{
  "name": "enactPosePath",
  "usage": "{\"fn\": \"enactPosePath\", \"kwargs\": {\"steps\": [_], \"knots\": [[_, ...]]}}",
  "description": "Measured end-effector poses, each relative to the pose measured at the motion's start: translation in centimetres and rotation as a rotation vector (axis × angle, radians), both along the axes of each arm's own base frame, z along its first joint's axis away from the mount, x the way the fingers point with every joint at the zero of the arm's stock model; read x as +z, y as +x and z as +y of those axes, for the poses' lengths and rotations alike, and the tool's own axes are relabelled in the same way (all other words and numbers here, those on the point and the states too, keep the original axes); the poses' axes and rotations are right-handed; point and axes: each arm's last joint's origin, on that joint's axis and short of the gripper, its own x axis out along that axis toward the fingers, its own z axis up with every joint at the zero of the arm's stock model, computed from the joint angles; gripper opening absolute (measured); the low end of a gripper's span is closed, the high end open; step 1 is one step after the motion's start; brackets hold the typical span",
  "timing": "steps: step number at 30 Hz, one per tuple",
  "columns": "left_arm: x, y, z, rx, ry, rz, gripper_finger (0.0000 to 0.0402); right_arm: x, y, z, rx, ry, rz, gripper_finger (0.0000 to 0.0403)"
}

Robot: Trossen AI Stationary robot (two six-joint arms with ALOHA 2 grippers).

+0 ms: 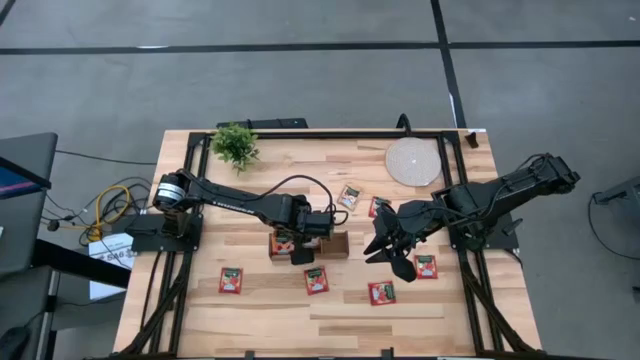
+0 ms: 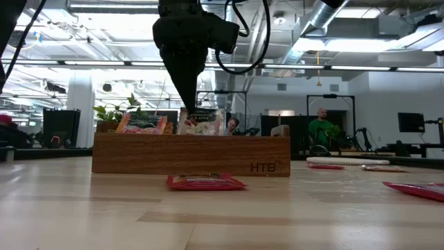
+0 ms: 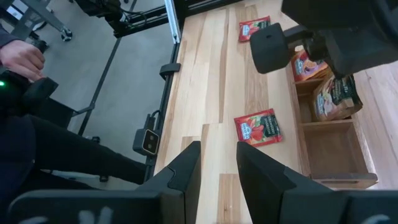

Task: Pick & Place Tea
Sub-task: Put the brown tea bag into the middle section of the wooden organizer

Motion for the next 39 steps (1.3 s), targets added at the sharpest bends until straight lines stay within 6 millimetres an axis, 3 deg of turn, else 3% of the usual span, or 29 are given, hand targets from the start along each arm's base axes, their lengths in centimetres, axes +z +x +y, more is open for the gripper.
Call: {"fn": "enactPosePath", "kwargs": {"steps": [5, 15, 22, 26, 32, 39], "knots": [[0.0, 0.0, 0.0, 0.0, 0.0, -0.001, 0.0028, 0.0, 0.0, 0.0, 0.0, 0.0, 0.0, 0.0097], [0.2, -0.1, -0.1, -0.006, -0.004, 0.002, 0.0121, 0.0, 0.0, 0.0, 0.0, -0.001, 0.0, 0.0097], [4.4, -3.2, 0.6, 0.047, 0.114, 0.076, 0.0138, -0.2, 0.1, -0.7, -0.034, -0.112, -0.012, 0.0097], [7.5, -6.3, 1.4, 0.135, 0.204, 0.074, 0.0138, -0.6, 0.3, -2.3, -0.193, -0.216, 0.01, 0.0097], [11.1, -10.2, 1.9, 0.229, 0.167, -0.048, 0.0138, -1.0, 1.0, -6.3, -0.384, -0.269, 0.062, 0.0097], [10.6, -15.3, 2.4, 0.346, 0.109, -0.155, 0.0138, -4.0, 2.5, -12.5, -0.525, -0.178, 0.275, 0.01]]}}
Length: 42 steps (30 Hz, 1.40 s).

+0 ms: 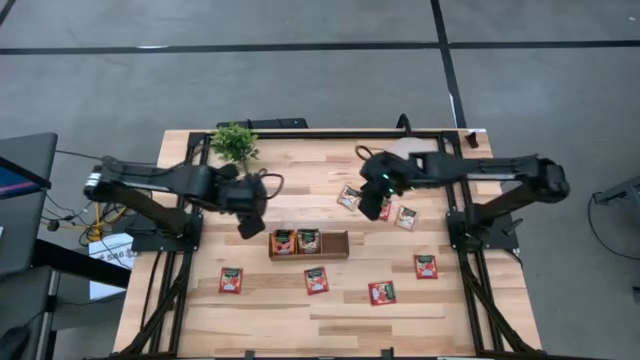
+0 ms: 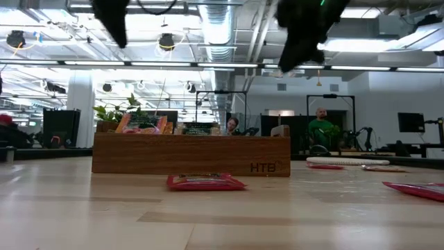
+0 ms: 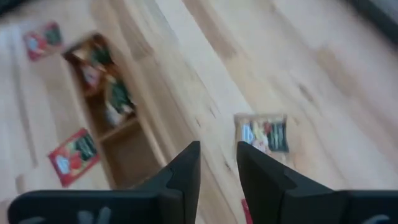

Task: Pick & Place Tea
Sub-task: Put the brown tea bag into the middle section of the wooden organizer

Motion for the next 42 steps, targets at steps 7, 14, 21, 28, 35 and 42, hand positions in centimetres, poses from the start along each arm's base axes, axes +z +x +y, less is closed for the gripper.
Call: {"fn": "enactPosePath", "kwargs": {"steps": [7, 14, 21, 28, 35, 42], "knots": [[-3.0, -3.9, -0.1, 0.075, -0.077, -0.15, 0.0138, -5.5, 2.4, -4.7, -0.058, 0.152, 0.173, 0.0124], [-5.9, -6.1, 0.0, 0.141, -0.147, -0.203, 0.0137, -9.6, 4.5, -8.0, -0.096, 0.332, 0.259, 0.0148], [-7.5, -6.6, -0.1, 0.135, -0.175, -0.164, 0.0137, -10.2, 6.8, -10.5, -0.149, 0.374, 0.325, 0.0147], [-7.8, -6.6, -0.1, 0.128, -0.17, -0.151, 0.0137, -10.9, 7.8, -12.2, -0.175, 0.412, 0.446, 0.0131], [-7.7, -6.6, -0.1, 0.099, -0.143, -0.153, 0.0137, -12.8, 7.3, -13.3, -0.2, 0.461, 0.559, 0.0132], [-7.6, -6.4, -0.1, 0.062, -0.122, -0.165, 0.0137, -13.3, 7.1, -14.0, -0.218, 0.472, 0.56, 0.0146]]}}
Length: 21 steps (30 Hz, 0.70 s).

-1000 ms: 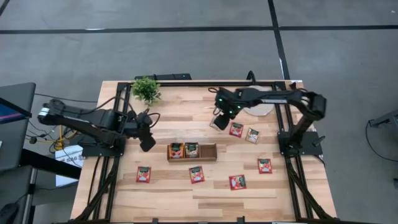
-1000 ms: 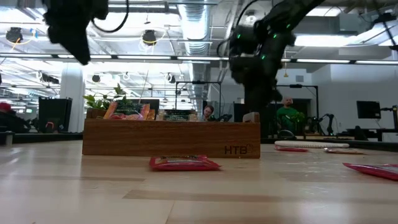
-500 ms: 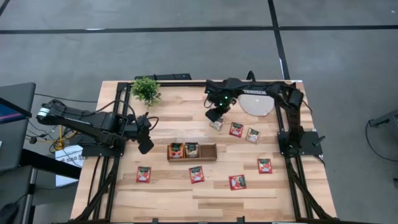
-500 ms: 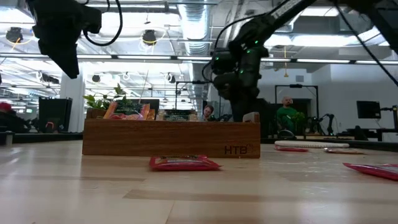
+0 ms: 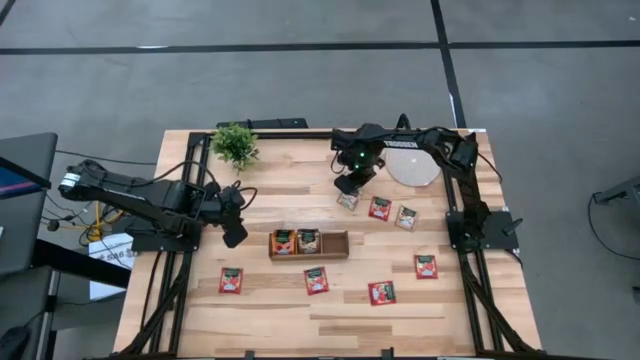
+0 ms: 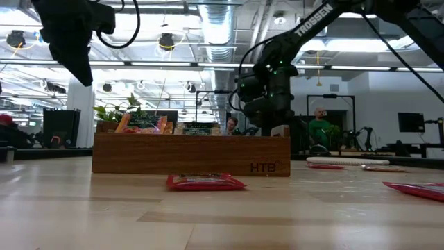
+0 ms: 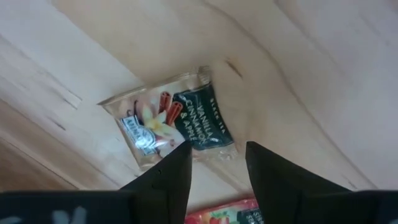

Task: Pick & Place Tea
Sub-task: Put the brown tea bag into the middle section of the wooden organizer

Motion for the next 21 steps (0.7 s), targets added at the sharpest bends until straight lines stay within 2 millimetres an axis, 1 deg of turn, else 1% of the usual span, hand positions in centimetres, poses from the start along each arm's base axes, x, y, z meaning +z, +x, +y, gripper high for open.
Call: {"fn": "enactPosePath", "kwargs": {"steps": [6, 12, 18, 21], "knots": [[0.0, 0.0, 0.0, 0.0, 0.0, -0.001, 0.0137, 0.0, 0.1, 0.5, -0.041, 0.017, 0.017, 0.0157], [0.0, 0.0, 0.0, -0.001, 0.0, -0.002, 0.0137, 0.1, 0.5, 1.1, -0.037, 0.061, -0.006, 0.0166], [0.1, 0.2, 0.0, -0.014, 0.004, -0.014, 0.0137, 0.1, 0.5, 0.7, -0.089, 0.101, -0.028, 0.0175], [0.1, 0.2, 0.0, -0.022, 0.007, -0.019, 0.0137, 0.1, 0.4, 0.5, -0.142, 0.112, -0.02, 0.0179]]}}
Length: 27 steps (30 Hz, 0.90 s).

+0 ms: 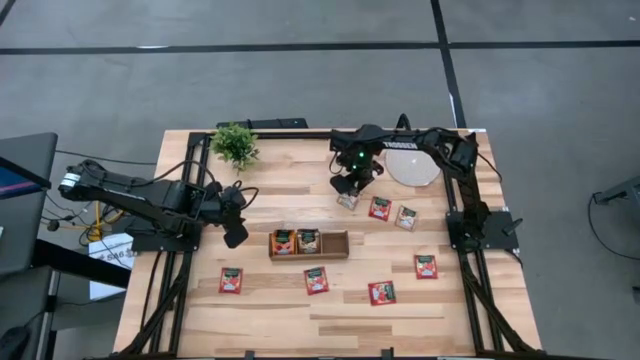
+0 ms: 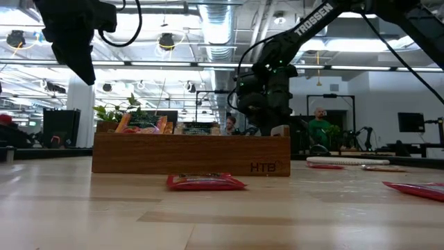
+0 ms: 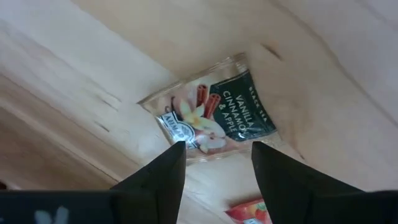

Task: Pick & Place Tea
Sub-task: Put the brown tea bag into the middle section of the wooden organizer

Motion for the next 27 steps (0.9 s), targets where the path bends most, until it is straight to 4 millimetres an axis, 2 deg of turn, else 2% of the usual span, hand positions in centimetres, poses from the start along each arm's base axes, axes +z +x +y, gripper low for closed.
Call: {"fn": "enactPosePath", "kwargs": {"steps": [3, 9, 12, 17, 27], "knots": [[0.1, 0.1, 0.0, -0.001, -0.002, -0.015, 0.0137, -0.8, 0.5, 0.0, -0.029, 0.048, -0.019, 0.0183], [0.1, 0.2, 0.0, -0.001, -0.004, -0.024, 0.0137, -3.4, 1.3, 1.4, 0.003, 0.187, 0.02, 0.0187], [0.1, 0.2, 0.0, -0.001, -0.004, -0.025, 0.0137, -4.0, 1.6, 1.8, 0.013, 0.207, 0.032, 0.0183], [0.1, 0.2, -0.1, -0.004, -0.005, -0.026, 0.0137, -3.7, 1.7, 2.5, 0.042, 0.197, 0.026, 0.0173], [0.1, 0.3, -0.1, -0.009, -0.006, -0.03, 0.0137, -1.7, 1.2, 4.9, 0.272, 0.176, 0.029, 0.0161]]}}
